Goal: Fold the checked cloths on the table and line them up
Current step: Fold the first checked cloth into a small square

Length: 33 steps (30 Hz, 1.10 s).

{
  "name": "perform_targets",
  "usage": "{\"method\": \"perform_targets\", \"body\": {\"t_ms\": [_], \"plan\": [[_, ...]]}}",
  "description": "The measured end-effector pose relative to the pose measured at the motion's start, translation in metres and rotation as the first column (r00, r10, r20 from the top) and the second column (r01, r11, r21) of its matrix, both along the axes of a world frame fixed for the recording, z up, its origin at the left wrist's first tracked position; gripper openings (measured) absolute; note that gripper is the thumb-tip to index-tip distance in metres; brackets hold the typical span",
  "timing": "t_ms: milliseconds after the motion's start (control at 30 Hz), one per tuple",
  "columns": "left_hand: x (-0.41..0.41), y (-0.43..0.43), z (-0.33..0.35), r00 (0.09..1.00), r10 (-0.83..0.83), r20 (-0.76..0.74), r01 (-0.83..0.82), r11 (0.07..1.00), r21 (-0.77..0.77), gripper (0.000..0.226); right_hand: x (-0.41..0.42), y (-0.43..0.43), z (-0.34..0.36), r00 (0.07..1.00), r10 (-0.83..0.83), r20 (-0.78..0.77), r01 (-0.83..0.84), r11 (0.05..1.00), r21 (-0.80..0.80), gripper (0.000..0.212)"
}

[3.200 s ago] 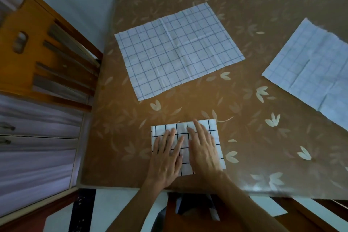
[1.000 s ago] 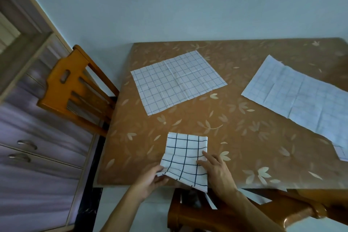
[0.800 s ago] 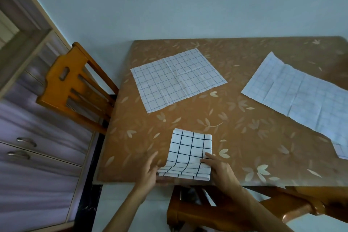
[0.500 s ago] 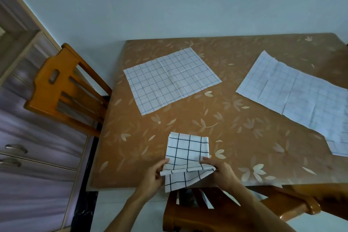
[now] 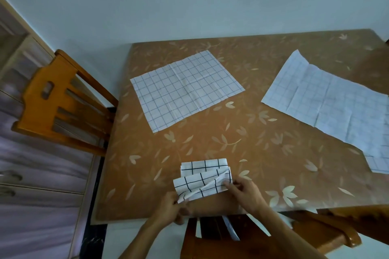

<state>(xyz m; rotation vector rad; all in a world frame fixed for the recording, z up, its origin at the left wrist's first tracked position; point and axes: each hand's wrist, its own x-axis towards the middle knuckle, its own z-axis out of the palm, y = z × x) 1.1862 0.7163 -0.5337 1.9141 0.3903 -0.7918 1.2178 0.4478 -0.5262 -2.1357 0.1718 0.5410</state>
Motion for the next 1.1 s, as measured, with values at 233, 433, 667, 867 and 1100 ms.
{"method": "perform_targets", "body": {"t_ms": [233,433,667,867,1100], "plan": [[-0.007,-0.001,0.015,0.981,0.196,0.001,-0.192,0.964,-0.185,0.021,-0.002,-0.004,-0.012,0.999,0.022,-0.041,-0.022,1.000,-0.007,0.029],[-0.008,-0.004,0.020,0.967,0.229,-0.112,-0.249,0.941,-0.230,0.035,-0.007,-0.005,-0.004,0.998,0.027,-0.051,-0.028,0.999,-0.024,0.045],[-0.006,-0.007,0.023,0.954,0.192,-0.232,-0.246,0.940,-0.235,0.025,-0.009,-0.006,-0.010,0.996,-0.051,-0.070,0.049,0.998,-0.036,0.034],[-0.006,-0.007,0.012,0.965,0.189,-0.181,-0.212,0.970,-0.122,0.017,-0.005,-0.001,-0.015,0.985,-0.102,-0.136,0.091,0.992,-0.086,0.030],[-0.002,-0.006,0.012,0.978,0.126,-0.165,-0.143,0.985,-0.095,0.021,0.001,0.003,-0.033,0.974,-0.190,-0.124,0.173,0.975,-0.137,0.019]]}}
